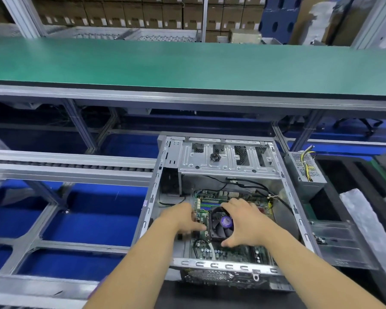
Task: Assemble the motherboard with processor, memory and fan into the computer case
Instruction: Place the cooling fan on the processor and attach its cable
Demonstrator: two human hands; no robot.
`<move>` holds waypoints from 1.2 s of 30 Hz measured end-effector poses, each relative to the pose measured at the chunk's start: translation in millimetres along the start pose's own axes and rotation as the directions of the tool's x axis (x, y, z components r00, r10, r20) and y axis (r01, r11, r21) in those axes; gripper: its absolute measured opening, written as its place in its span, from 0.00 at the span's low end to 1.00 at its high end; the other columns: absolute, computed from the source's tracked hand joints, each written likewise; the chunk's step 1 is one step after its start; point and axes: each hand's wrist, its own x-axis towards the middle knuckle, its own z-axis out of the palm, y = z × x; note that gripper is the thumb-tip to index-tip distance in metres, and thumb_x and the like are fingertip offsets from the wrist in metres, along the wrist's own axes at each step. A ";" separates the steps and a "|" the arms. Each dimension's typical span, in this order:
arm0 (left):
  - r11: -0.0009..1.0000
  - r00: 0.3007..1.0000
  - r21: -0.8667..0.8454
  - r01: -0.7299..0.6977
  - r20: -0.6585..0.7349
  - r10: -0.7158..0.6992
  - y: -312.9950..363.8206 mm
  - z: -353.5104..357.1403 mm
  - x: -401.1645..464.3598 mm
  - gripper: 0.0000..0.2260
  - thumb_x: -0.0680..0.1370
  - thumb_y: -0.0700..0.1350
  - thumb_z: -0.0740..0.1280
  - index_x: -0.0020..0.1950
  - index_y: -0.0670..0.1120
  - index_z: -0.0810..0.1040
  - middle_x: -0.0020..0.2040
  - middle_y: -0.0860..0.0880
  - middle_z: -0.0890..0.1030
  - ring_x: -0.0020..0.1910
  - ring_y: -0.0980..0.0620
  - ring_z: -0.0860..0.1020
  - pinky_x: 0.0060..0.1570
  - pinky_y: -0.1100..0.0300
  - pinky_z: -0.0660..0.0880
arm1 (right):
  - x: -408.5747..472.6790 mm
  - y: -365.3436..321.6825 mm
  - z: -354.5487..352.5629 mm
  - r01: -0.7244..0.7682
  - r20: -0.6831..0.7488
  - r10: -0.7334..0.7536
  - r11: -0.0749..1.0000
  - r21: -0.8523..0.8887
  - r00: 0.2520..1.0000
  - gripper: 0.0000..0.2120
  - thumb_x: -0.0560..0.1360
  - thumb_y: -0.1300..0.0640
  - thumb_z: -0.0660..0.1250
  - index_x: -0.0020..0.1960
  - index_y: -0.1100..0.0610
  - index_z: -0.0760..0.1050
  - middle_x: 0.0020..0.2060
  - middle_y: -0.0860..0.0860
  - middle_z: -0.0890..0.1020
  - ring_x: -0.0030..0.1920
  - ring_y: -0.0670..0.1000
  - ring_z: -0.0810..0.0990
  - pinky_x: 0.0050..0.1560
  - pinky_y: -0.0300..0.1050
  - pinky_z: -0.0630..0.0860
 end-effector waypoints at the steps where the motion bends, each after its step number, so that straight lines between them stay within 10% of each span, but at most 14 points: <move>1: 1.000 1.000 -0.020 0.018 0.026 -0.017 -1.4 0.4 0.7 0.32 0.71 0.66 0.71 0.65 0.46 0.73 0.61 0.48 0.80 0.60 0.48 0.77 0.61 0.50 0.74 | 0.3 -0.7 -0.2 0.004 0.003 -0.004 1.000 -0.009 1.000 0.55 0.64 0.30 0.74 0.81 0.52 0.55 0.70 0.48 0.66 0.72 0.54 0.63 0.74 0.58 0.60; 29: 0.998 0.932 -0.023 0.057 0.360 -0.045 1.1 -10.8 -7.3 0.36 0.66 0.63 0.77 0.68 0.46 0.73 0.59 0.52 0.79 0.50 0.52 0.80 0.37 0.62 0.75 | 2.6 -8.1 3.8 0.001 0.029 0.003 0.989 -0.147 1.000 0.57 0.63 0.23 0.68 0.81 0.50 0.51 0.73 0.50 0.66 0.73 0.57 0.62 0.72 0.59 0.60; 36: 0.995 0.941 -0.087 0.041 0.338 -0.009 -1.6 -10.8 -4.1 0.28 0.68 0.60 0.78 0.61 0.47 0.76 0.41 0.56 0.77 0.42 0.54 0.77 0.37 0.62 0.74 | -8.6 2.7 -9.3 -0.062 -0.001 0.066 0.944 0.325 0.998 0.47 0.69 0.26 0.64 0.81 0.44 0.56 0.74 0.46 0.69 0.75 0.52 0.64 0.76 0.59 0.60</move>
